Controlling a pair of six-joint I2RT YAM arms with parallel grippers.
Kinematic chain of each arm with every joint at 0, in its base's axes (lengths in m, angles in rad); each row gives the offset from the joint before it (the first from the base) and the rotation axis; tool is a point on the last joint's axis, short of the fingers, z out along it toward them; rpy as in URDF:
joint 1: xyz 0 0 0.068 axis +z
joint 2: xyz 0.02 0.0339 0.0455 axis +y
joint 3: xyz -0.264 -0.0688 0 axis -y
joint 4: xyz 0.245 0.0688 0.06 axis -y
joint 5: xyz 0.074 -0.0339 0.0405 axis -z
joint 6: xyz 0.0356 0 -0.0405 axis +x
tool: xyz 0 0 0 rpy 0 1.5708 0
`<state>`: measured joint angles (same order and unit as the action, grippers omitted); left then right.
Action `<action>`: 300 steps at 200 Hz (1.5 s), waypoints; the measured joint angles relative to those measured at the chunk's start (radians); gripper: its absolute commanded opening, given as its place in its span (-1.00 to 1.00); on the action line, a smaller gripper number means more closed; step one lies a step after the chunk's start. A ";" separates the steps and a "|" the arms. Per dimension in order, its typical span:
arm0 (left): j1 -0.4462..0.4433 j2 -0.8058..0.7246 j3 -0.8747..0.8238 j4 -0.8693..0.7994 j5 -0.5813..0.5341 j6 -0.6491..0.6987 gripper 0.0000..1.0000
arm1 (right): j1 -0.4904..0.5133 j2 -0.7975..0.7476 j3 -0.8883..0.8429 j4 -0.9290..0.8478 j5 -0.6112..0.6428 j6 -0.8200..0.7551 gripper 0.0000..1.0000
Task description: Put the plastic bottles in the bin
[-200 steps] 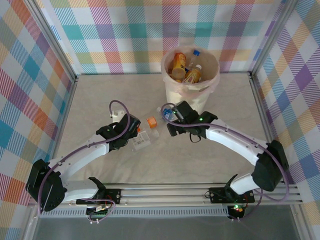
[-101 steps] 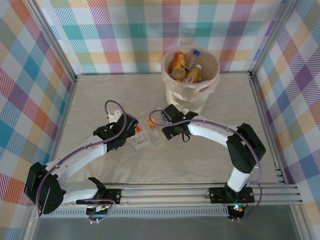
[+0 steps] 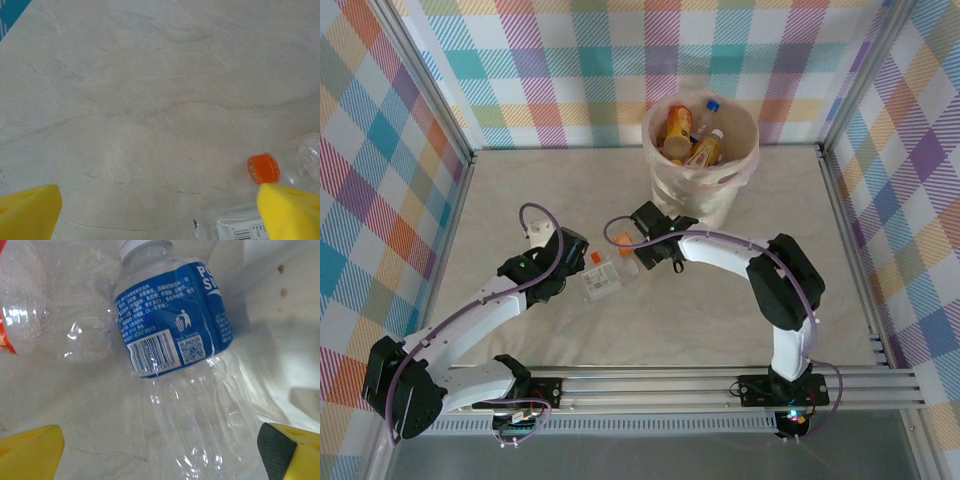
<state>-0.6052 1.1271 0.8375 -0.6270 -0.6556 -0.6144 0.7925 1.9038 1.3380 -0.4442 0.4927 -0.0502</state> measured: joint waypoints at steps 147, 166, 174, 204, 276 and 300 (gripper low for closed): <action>0.013 -0.024 -0.011 0.000 0.003 0.000 1.00 | -0.034 0.086 0.074 0.011 0.012 -0.094 0.88; 0.013 -0.026 -0.013 0.000 0.003 0.000 1.00 | -0.040 0.105 0.080 0.011 0.011 -0.100 0.86; 0.013 -0.026 -0.014 0.000 0.003 0.000 1.00 | -0.040 0.113 0.083 0.011 0.012 -0.102 0.85; 0.013 -0.028 -0.017 0.000 0.005 0.000 1.00 | -0.047 0.136 0.085 0.009 0.003 -0.107 0.79; 0.015 -0.039 -0.017 0.000 0.011 0.000 1.00 | -0.053 0.137 0.084 0.005 -0.028 -0.090 0.62; 0.015 -0.046 -0.024 0.000 0.011 0.000 1.00 | -0.053 0.137 0.078 0.002 -0.034 -0.081 0.52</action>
<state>-0.5900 1.0813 0.8139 -0.6266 -0.6441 -0.6144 0.7399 2.0411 1.4162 -0.4419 0.4591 -0.1310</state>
